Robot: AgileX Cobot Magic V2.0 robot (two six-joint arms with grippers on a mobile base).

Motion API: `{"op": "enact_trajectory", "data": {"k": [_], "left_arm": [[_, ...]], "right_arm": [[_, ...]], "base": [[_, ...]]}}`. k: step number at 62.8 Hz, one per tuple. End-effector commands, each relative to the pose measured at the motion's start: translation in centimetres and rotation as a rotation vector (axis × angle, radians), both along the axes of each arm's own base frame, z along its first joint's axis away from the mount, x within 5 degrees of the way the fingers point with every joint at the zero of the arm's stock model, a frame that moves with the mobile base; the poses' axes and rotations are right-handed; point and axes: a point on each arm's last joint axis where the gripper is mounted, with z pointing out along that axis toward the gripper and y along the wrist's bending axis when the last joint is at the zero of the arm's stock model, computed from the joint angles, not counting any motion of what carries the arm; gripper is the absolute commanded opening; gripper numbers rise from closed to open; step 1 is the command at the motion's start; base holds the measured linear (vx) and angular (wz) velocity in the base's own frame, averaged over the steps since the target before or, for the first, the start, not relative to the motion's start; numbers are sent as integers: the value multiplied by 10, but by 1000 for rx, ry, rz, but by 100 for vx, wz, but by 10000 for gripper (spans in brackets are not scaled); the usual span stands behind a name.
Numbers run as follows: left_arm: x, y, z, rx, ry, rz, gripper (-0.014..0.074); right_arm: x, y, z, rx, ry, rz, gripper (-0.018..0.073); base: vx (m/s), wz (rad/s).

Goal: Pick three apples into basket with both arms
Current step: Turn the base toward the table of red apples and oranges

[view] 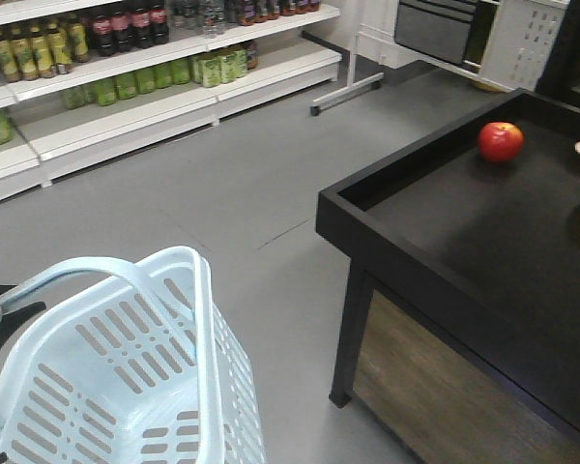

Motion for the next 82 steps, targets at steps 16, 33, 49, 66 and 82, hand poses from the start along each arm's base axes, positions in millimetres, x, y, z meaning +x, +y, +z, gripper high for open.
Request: {"op": "enact_trajectory", "data": {"k": [16, 33, 49, 66, 82], "left_arm": [[1, -3, 16, -57, -83, -32, -6], [1, -3, 16, -57, -83, -32, -6], [1, -3, 16, -57, -83, -32, -6], [1, -3, 16, -57, -83, -32, -6], [1, -3, 16, -57, -83, -32, -6]], "right_arm": [[-1, 0, 4, -17, -83, -2, -10], [-1, 0, 4, -17, -83, -2, -10], [-1, 0, 4, -17, -83, -2, -10], [-1, 0, 4, -17, -83, -2, -10], [-1, 0, 4, -17, -83, -2, -10]], "base": [[9, -55], [8, -47], [6, -38], [6, -38], [6, -41]]}}
